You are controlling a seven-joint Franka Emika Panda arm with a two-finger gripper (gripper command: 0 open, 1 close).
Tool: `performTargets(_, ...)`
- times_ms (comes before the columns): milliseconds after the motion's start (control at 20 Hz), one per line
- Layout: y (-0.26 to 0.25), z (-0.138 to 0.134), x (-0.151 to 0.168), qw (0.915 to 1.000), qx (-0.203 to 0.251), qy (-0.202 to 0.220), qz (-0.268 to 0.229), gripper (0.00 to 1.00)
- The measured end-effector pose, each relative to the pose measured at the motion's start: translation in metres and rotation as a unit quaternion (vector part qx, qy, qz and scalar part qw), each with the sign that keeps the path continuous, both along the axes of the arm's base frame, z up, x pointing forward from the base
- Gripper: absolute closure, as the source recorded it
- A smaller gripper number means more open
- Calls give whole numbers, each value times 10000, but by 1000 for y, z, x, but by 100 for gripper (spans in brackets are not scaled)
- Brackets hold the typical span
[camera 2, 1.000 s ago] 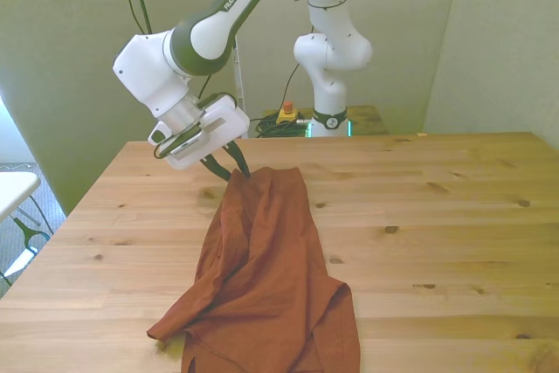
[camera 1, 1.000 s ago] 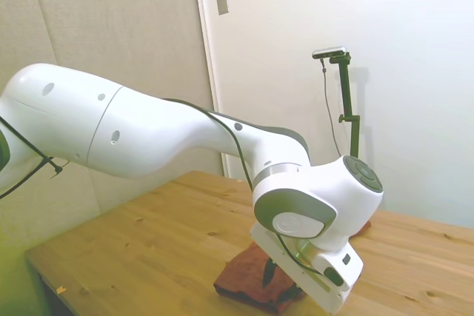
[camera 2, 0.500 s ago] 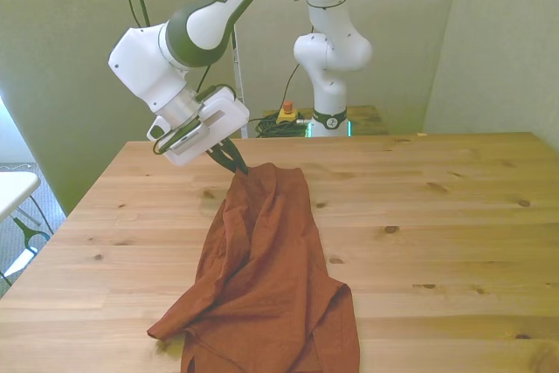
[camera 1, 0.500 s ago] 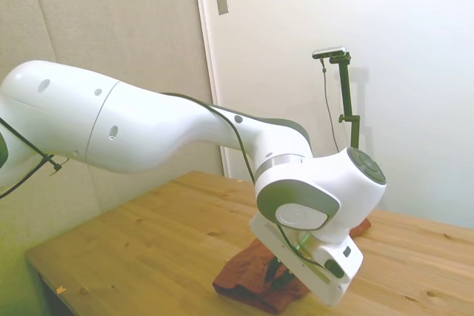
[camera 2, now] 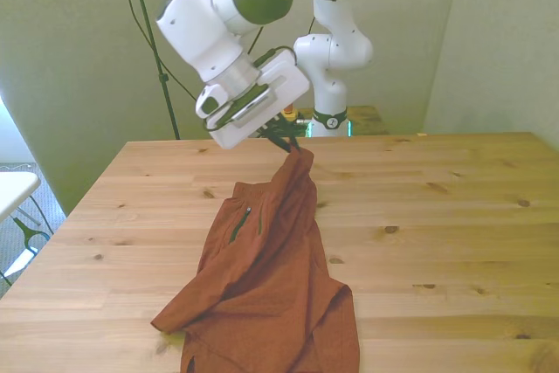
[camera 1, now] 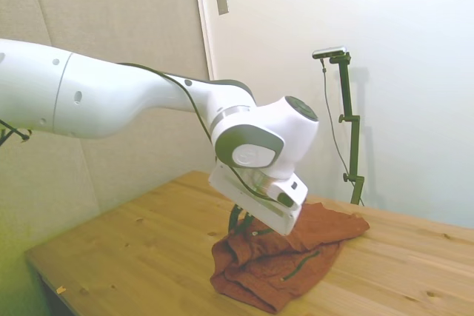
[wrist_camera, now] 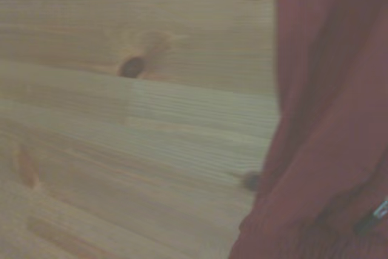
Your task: Unfold the shorts
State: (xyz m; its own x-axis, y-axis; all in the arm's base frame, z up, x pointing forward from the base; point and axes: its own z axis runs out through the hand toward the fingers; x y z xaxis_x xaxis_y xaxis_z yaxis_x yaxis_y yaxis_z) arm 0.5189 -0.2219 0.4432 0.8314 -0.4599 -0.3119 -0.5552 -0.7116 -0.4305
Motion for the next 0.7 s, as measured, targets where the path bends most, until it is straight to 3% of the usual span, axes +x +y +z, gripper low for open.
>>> performTargets(50, 13, 1, -2, 9999, 7, 5, 114, 0)
performTargets(300, 58, -12, -13, 9941, -75, -253, 1050, 0)
performTargets(500, 77, -31, -9, 9922, -115, -260, 1211, 0)
performTargets(700, 96, -28, -3, 9902, -64, -302, 1362, 0)
